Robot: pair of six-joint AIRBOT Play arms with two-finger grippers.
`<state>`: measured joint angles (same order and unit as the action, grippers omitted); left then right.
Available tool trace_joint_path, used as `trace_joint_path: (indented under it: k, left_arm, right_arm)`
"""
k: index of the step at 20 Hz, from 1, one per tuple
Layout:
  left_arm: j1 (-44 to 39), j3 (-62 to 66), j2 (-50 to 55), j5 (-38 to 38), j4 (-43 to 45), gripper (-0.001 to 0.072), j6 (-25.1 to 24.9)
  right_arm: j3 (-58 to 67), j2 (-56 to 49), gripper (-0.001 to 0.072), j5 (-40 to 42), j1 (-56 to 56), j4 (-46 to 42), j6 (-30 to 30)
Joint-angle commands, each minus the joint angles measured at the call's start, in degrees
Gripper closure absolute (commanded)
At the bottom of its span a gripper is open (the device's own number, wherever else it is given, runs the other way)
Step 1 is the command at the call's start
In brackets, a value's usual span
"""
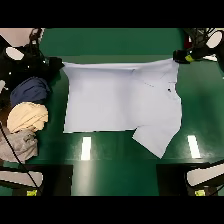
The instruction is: Fold the shirts.
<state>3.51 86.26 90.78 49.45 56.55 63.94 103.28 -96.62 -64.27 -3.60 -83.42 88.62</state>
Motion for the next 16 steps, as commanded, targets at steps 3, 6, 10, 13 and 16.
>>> trace_joint_path:
  k: [3,6,10,13,16]
  left_arm:
    - [-0.2,-1.3,2.1,12.1,6.5,0.0686,0.2]
    - [-0.2,-4.6,2.4,13.5,6.5,0.0686,0.6]
    - [-0.2,-6.4,2.4,16.2,6.5,0.0683,0.8]
    - [-0.1,-6.3,2.4,19.2,6.8,0.0153,4.1]
    - [0.0,-5.2,1.9,25.9,10.7,0.0175,7.1]
  right_arm:
    - [-8.7,2.4,0.0700,-6.1,0.0,-2.5,-1.0]
    - [-15.3,4.3,0.0699,-5.1,0.0,-2.7,-1.0]
    - [-20.0,4.7,0.0690,-5.2,0.0,-1.0,0.0]
    - [-20.7,4.7,0.0331,-6.8,0.0,2.4,-0.1]
    - [-20.7,7.0,0.0331,-10.8,-0.5,2.9,-1.2]
